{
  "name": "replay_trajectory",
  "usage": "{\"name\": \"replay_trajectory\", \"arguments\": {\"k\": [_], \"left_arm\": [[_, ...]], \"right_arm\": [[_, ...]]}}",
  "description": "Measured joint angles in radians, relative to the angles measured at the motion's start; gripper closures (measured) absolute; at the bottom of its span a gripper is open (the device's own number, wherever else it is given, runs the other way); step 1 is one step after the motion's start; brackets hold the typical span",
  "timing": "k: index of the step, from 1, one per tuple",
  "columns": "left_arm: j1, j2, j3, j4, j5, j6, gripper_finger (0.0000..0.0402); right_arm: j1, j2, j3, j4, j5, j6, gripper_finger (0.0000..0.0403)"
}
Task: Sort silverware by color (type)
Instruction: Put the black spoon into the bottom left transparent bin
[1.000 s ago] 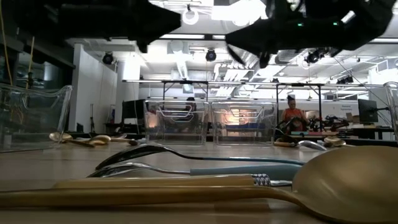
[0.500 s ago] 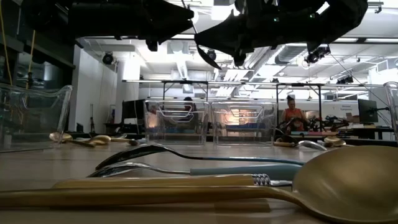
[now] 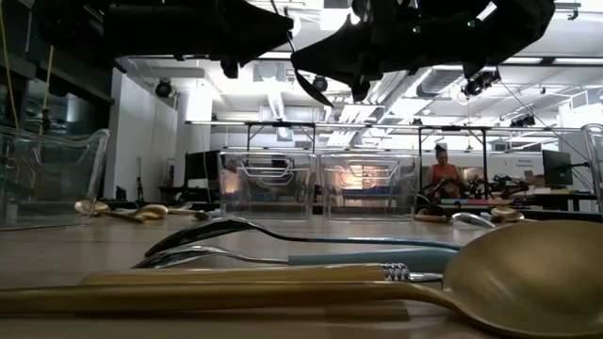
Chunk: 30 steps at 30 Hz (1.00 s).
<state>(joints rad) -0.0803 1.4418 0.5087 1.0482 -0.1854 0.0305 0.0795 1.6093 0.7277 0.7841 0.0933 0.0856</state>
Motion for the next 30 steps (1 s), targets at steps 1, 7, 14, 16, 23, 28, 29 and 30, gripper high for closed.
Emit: {"name": "replay_trajectory", "arguments": {"k": [1, 7, 14, 16, 23, 28, 29, 30], "left_arm": [[0.0, 0.0, 0.0, 0.0, 0.0, 0.0, 0.0323], [-0.001, 0.0, 0.0, 0.0, 0.001, 0.01, 0.0386], [-0.001, 0.0, -0.001, -0.007, -0.004, 0.031, 0.0396], [-0.001, -0.003, -0.001, -0.013, -0.009, 0.041, 0.0397], [-0.006, -0.138, -0.005, -0.227, -0.137, 0.054, 0.0401], [-0.054, -0.285, -0.005, -0.438, -0.204, 0.061, 0.0401], [-0.068, -0.318, -0.005, -0.487, -0.225, 0.06, 0.0401], [-0.084, -0.345, -0.005, -0.52, -0.246, 0.059, 0.0401]], "right_arm": [[0.0, 0.0, 0.0, 0.0, 0.003, 0.0, 0.0402], [-0.001, 0.0, 0.0, -0.001, 0.008, -0.005, 0.0391], [-0.001, 0.0, 0.0, -0.009, 0.01, -0.019, 0.0363], [-0.001, 0.0, 0.0, -0.01, 0.012, -0.02, 0.0345], [0.01, -0.049, -0.004, -0.102, 0.074, -0.068, 0.0262], [0.006, -0.133, -0.004, -0.225, 0.09, -0.092, 0.0232], [0.007, -0.152, -0.004, -0.255, 0.09, -0.094, 0.023], [0.008, -0.174, -0.004, -0.285, 0.089, -0.094, 0.023]]}}
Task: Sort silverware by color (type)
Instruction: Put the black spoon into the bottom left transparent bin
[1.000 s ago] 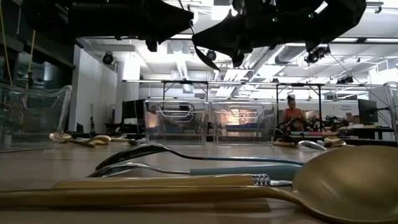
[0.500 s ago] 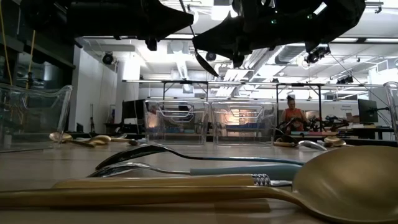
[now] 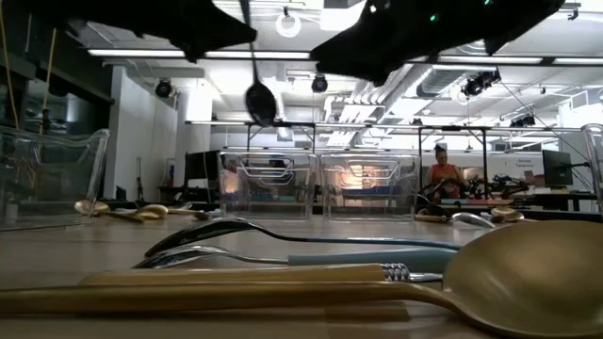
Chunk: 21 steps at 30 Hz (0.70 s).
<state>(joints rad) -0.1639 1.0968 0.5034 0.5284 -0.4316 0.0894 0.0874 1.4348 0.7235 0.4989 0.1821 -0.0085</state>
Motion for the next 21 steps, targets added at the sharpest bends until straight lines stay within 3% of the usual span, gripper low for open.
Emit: {"name": "replay_trajectory", "arguments": {"k": [5, 12, 17, 21], "left_arm": [[-0.089, -0.124, 0.0, -0.14, -0.062, -0.022, 0.0401], [-0.183, -0.198, 0.0, -0.208, -0.151, -0.051, 0.0401], [-0.195, -0.199, 0.0, -0.203, -0.157, -0.056, 0.0401], [-0.187, -0.199, 0.0, -0.196, -0.157, -0.063, 0.0401]], "right_arm": [[0.018, -0.117, -0.009, -0.141, 0.043, -0.015, 0.0229], [0.084, -0.326, -0.206, -0.018, 0.263, -0.058, 0.0229], [0.085, -0.443, -0.376, 0.207, 0.216, -0.034, 0.0229], [0.085, -0.482, -0.426, 0.285, 0.202, -0.025, 0.0229]]}}
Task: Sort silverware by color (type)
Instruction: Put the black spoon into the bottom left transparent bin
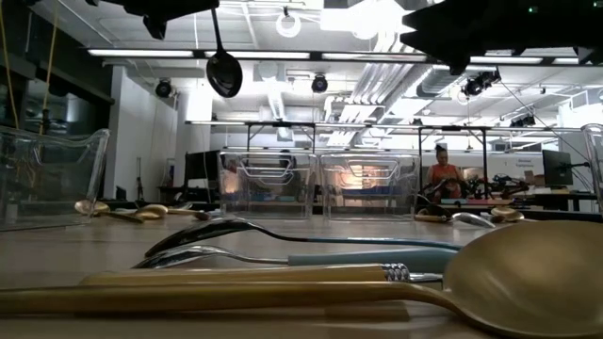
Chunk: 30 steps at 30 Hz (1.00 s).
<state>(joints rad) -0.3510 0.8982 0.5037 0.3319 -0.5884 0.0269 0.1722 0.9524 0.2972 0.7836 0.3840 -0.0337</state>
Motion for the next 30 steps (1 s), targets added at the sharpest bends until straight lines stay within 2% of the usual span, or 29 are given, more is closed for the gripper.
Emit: {"name": "replay_trajectory", "arguments": {"k": [7, 9, 13, 17, 21, 25, 30], "left_arm": [[0.0, 0.0, 0.001, -0.02, -0.03, -0.049, 0.0401], [0.0, -0.014, 0.02, -0.089, -0.042, -0.091, 0.0401], [-0.019, -0.061, 0.176, -0.456, -0.045, -0.288, 0.0401], [-0.058, -0.038, 0.363, -0.848, -0.036, -0.539, 0.0401], [-0.104, 0.036, 0.516, -1.198, 0.082, -0.832, 0.0401], [-0.174, 0.125, 0.602, -1.486, 0.16, -1.103, 0.0401], [-0.263, 0.213, 0.601, -1.735, 0.268, -1.425, 0.0401]], "right_arm": [[0.0, -0.008, 0.001, -0.001, -0.001, 0.007, 0.0229], [-0.001, -0.008, 0.001, -0.001, -0.001, 0.004, 0.0229], [-0.002, -0.008, 0.002, -0.001, -0.002, 0.004, 0.0229], [-0.002, -0.008, 0.003, -0.008, -0.002, 0.01, 0.0229], [-0.002, -0.008, 0.003, -0.016, -0.002, 0.011, 0.0229], [-0.002, -0.008, 0.003, -0.022, -0.002, 0.036, 0.0229], [-0.002, -0.008, 0.003, -0.033, -0.002, 0.049, 0.0229]]}}
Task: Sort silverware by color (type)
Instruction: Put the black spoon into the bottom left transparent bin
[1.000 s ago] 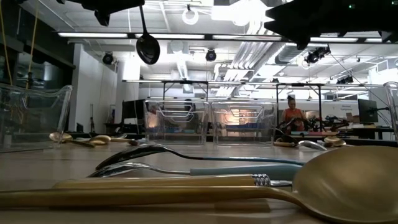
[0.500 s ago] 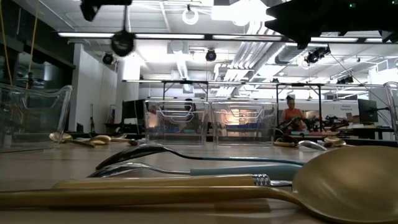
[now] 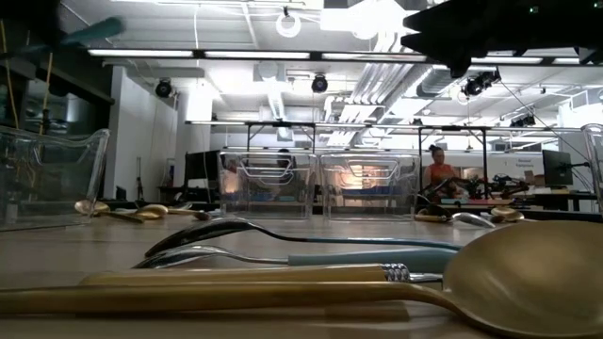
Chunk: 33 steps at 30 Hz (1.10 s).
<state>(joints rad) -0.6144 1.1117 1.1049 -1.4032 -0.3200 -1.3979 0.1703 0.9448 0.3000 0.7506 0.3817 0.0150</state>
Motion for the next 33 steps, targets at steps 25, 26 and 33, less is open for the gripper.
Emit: {"name": "replay_trajectory", "arguments": {"k": [25, 26, 33], "left_arm": [[-0.076, 0.309, -0.053, 0.076, 0.272, -0.14, 0.0401], [-0.064, 0.302, -0.07, 0.09, 0.283, -0.122, 0.0401], [0.025, 0.157, -0.27, 0.266, 0.359, -0.07, 0.0401]], "right_arm": [[0.0, 0.0, 0.001, 0.018, 0.0, 0.007, 0.0229], [0.0, 0.0, 0.001, 0.019, 0.0, 0.005, 0.0229], [0.0, 0.0, 0.001, 0.042, 0.0, 0.003, 0.0229]]}}
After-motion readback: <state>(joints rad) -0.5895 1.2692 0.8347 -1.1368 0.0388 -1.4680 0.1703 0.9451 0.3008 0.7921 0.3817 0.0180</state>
